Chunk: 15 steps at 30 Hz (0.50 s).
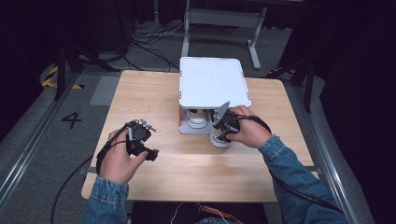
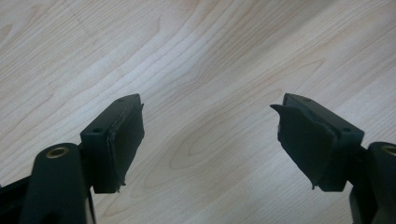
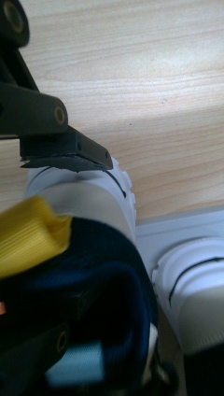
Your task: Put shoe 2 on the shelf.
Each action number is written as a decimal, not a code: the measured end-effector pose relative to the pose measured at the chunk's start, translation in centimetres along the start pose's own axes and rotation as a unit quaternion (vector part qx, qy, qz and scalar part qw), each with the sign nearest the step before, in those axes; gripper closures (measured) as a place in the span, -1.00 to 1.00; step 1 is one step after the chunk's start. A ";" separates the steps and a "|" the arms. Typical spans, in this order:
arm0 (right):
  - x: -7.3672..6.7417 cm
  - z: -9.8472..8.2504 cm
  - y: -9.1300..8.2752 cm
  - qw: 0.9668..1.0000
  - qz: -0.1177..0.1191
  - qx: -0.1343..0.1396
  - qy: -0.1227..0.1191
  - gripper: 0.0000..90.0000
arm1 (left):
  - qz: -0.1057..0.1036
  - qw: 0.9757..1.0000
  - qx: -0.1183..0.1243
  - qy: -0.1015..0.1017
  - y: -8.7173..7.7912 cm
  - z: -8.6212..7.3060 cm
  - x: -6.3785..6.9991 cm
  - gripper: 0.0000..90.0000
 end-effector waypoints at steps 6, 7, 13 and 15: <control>-0.4 -1.3 -3.3 0.995 -0.050 0.067 0.057 -0.10 | -0.002 1.000 0.003 0.010 0.2 1.1 0.3 -0.48; -0.5 -1.7 -3.9 0.993 -0.054 0.081 0.070 -0.08 | -0.004 1.000 0.001 0.012 0.3 1.3 0.4 -0.48; -2.1 -4.6 -4.7 0.973 -0.037 0.091 0.208 0.03 | -0.010 1.000 -0.006 0.026 1.1 2.4 1.1 -0.48; -2.5 -4.8 -3.9 0.964 -0.028 0.092 0.250 0.09 | -0.012 0.999 -0.005 0.030 1.2 2.6 1.3 -0.48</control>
Point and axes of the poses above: each handheld gripper's, and its own axes: y roughly forward along the jaws, z roughly out of its top, x roughly to its right, the point moved 7 cm from there along y, roughly forward along the jaws, and after that the axes turned 4 degrees about -x, right-handed, at the moved point
